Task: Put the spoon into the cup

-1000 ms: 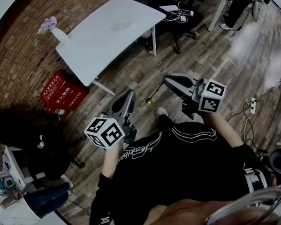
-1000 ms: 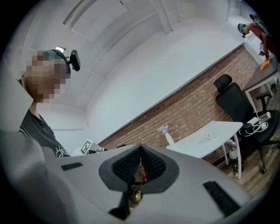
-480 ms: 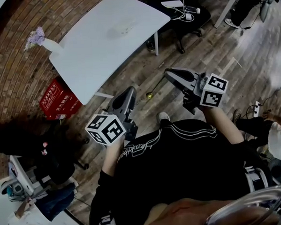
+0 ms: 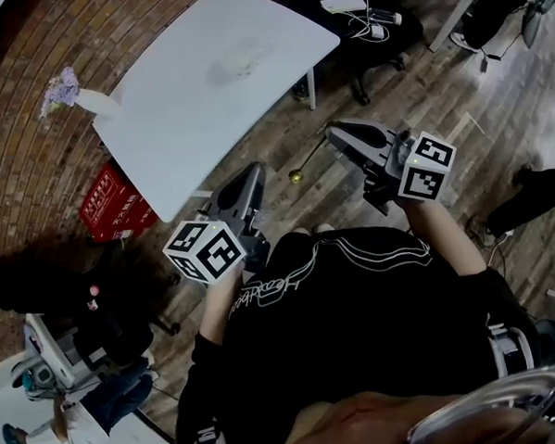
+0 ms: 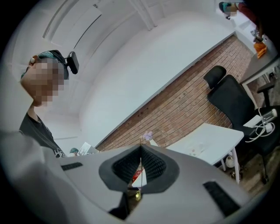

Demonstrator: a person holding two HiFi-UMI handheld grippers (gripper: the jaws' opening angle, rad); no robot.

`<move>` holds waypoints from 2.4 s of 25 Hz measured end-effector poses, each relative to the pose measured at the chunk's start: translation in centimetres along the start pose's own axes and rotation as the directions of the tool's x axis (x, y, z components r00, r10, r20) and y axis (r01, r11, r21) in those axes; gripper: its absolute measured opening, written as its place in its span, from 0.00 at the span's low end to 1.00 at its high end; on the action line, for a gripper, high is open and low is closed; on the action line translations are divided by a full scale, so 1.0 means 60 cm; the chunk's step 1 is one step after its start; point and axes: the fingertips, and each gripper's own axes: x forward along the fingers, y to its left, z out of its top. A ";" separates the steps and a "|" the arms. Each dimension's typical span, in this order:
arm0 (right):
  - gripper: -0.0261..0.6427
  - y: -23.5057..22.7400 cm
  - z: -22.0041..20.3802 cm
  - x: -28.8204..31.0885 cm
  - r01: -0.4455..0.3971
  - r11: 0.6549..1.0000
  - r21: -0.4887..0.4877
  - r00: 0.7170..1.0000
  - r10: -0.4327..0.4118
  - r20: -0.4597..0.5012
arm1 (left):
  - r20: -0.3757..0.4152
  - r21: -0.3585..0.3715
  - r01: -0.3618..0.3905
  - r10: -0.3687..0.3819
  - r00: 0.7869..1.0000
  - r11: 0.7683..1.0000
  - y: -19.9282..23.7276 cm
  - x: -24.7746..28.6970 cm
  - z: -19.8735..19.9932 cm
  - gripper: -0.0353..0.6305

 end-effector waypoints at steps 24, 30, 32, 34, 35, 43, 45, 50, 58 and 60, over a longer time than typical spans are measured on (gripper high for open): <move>0.04 -0.234 0.128 0.255 0.145 0.989 -0.014 0.988 -0.144 0.055 | -0.073 -0.008 0.065 -0.066 0.995 0.998 0.282 0.176 0.235 0.06; 0.04 -0.295 0.153 0.305 0.191 0.982 -0.013 0.979 -0.189 0.069 | -0.082 -0.026 0.074 -0.076 0.994 0.997 0.344 0.213 0.272 0.06; 0.04 -0.312 0.158 0.322 0.201 0.980 -0.013 0.978 -0.199 0.067 | -0.081 -0.029 0.075 -0.077 0.994 0.997 0.361 0.220 0.282 0.06; 0.04 -0.326 0.163 0.337 0.208 0.978 -0.014 0.976 -0.206 0.068 | -0.079 -0.031 0.077 -0.079 0.994 0.997 0.376 0.227 0.293 0.06; 0.04 -0.332 0.165 0.344 0.211 0.977 -0.013 0.975 -0.210 0.069 | -0.079 -0.033 0.076 -0.079 0.994 0.997 0.384 0.230 0.297 0.06; 0.04 -0.394 0.172 0.396 0.254 0.967 -0.029 0.965 -0.252 0.068 | -0.093 -0.060 0.064 -0.069 0.993 0.996 0.444 0.259 0.312 0.06; 0.04 -0.410 0.170 0.406 0.261 0.965 -0.028 0.964 -0.259 0.063 | -0.099 -0.068 0.061 -0.067 0.993 0.996 0.455 0.267 0.311 0.06; 0.04 -0.451 0.159 0.434 0.287 0.957 -0.029 0.958 -0.286 0.033 | -0.108 -0.086 0.051 -0.060 0.992 0.995 0.483 0.282 0.314 0.06; 0.04 -0.510 0.122 0.465 0.316 0.949 -0.010 0.948 -0.316 -0.037 | -0.119 -0.117 0.023 -0.037 0.992 0.993 0.523 0.297 0.316 0.06; 0.04 -0.523 0.111 0.471 0.323 0.946 -0.003 0.945 -0.323 -0.054 | -0.126 -0.125 0.015 -0.031 0.992 0.992 0.534 0.300 0.314 0.06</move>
